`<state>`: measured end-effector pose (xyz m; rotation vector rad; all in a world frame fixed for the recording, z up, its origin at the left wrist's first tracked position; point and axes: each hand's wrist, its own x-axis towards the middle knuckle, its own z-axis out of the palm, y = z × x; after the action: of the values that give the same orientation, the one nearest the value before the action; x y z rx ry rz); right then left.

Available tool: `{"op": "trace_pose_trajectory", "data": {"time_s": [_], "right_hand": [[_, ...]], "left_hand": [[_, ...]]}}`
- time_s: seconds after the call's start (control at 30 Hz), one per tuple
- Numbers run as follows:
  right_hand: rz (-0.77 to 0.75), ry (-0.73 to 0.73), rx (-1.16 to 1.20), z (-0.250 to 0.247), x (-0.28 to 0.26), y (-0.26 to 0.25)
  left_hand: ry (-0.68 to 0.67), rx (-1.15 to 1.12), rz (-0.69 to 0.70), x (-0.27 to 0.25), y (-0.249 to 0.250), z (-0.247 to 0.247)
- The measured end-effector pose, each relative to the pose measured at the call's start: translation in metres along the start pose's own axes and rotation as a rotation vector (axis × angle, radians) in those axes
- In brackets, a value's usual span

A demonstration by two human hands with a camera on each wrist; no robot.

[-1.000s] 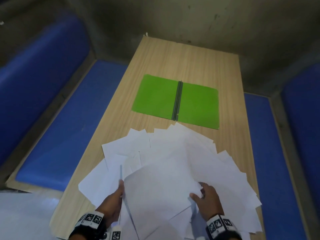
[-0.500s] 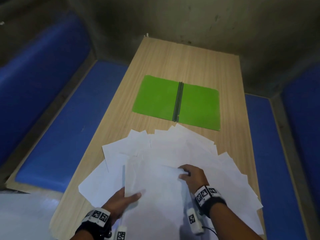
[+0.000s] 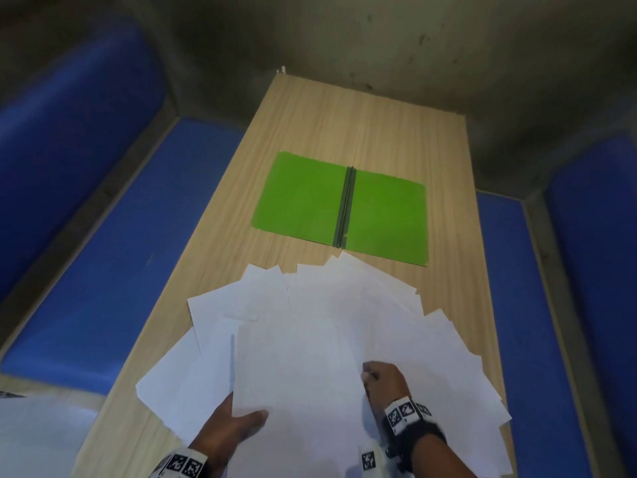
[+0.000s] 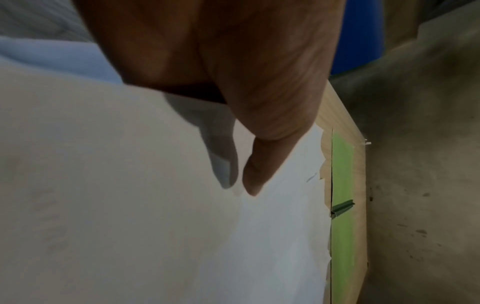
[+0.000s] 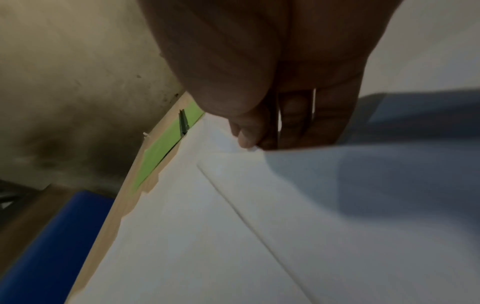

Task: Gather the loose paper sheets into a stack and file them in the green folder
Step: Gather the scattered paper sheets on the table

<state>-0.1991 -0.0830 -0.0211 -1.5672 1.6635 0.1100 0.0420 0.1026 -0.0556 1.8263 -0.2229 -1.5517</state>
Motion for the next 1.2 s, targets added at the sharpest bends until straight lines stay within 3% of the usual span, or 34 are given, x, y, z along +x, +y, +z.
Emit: {"op": "trace_pose_trajectory", "data": {"time_s": [0.1, 0.17, 0.23, 0.33, 0.4, 0.47, 0.6, 0.77, 0.9, 1.0, 1.07, 1.2], "right_hand": [[-0.061, -0.111, -0.018, 0.007, -0.018, 0.005], [-0.014, -0.039, 0.041, 0.004, -0.017, 0.010], [0.111, 0.129, 0.152, -0.006, -0.007, 0.020], [0.369, 0.293, 0.059, -0.034, 0.012, 0.035], [0.547, 0.272, 0.055, -0.051, 0.020, 0.043], [0.606, 0.224, 0.038, -0.057, 0.023, 0.049], [0.498, 0.177, -0.216, -0.042, 0.025, 0.053], [0.304, 0.218, -0.240, -0.030, 0.025, 0.058], [0.095, 0.259, -0.442, -0.054, 0.031, 0.062], [-0.043, 0.240, -0.392, -0.080, 0.052, 0.070], [-0.059, 0.142, -0.411, -0.095, 0.065, 0.069], [-0.031, 0.056, -0.714, -0.105, 0.083, 0.057]], "left_hand": [[-0.043, 0.098, 0.036, 0.002, -0.001, 0.005], [-0.022, 0.192, 0.093, 0.002, -0.001, 0.007], [0.019, 0.227, 0.141, 0.001, 0.003, 0.005], [0.124, 0.183, 0.197, -0.006, 0.014, -0.010], [0.200, 0.097, 0.207, -0.010, 0.021, -0.027], [0.260, 0.003, 0.204, -0.016, 0.031, -0.043], [0.328, -0.062, 0.218, -0.026, 0.042, -0.065], [0.351, -0.040, 0.177, -0.020, 0.028, -0.082], [0.368, -0.034, 0.182, -0.026, 0.027, -0.081], [0.356, -0.017, 0.151, -0.033, 0.029, -0.076], [0.333, -0.031, 0.102, -0.036, 0.029, -0.076], [0.327, -0.086, 0.054, -0.037, 0.033, -0.085]]}}
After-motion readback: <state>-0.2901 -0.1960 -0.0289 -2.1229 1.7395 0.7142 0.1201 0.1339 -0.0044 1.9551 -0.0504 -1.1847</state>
